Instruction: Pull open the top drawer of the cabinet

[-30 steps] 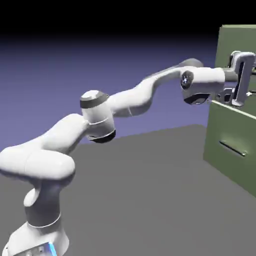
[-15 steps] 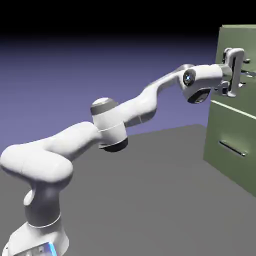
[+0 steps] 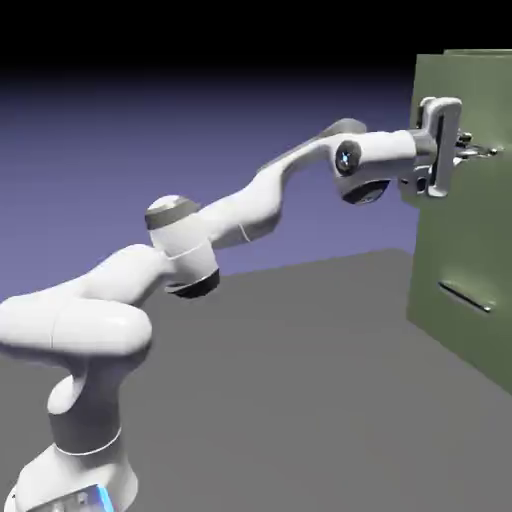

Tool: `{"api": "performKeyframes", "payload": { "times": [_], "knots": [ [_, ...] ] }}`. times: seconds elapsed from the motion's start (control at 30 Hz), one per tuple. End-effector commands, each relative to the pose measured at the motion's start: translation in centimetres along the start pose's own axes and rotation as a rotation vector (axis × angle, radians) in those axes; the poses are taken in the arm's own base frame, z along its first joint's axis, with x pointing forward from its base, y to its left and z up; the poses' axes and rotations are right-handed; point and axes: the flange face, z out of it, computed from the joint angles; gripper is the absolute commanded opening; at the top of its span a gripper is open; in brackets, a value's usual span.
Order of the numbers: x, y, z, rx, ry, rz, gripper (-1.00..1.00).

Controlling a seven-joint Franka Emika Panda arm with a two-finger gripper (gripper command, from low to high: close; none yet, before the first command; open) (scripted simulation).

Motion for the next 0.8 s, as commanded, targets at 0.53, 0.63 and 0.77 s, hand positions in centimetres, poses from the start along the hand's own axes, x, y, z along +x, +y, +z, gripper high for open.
{"api": "performKeyframes", "payload": {
  "times": [0.53, 0.63, 0.77],
  "knots": [
    [0.0, 0.0, -15.8, -0.001, 0.001, 0.0, -1.0],
    [0.0, 0.0, -19.1, -0.001, 0.001, 0.0, -1.0],
    [-0.1, 0.0, -21.6, 0.0, 0.001, -0.002, 1.0]
  ]
}}
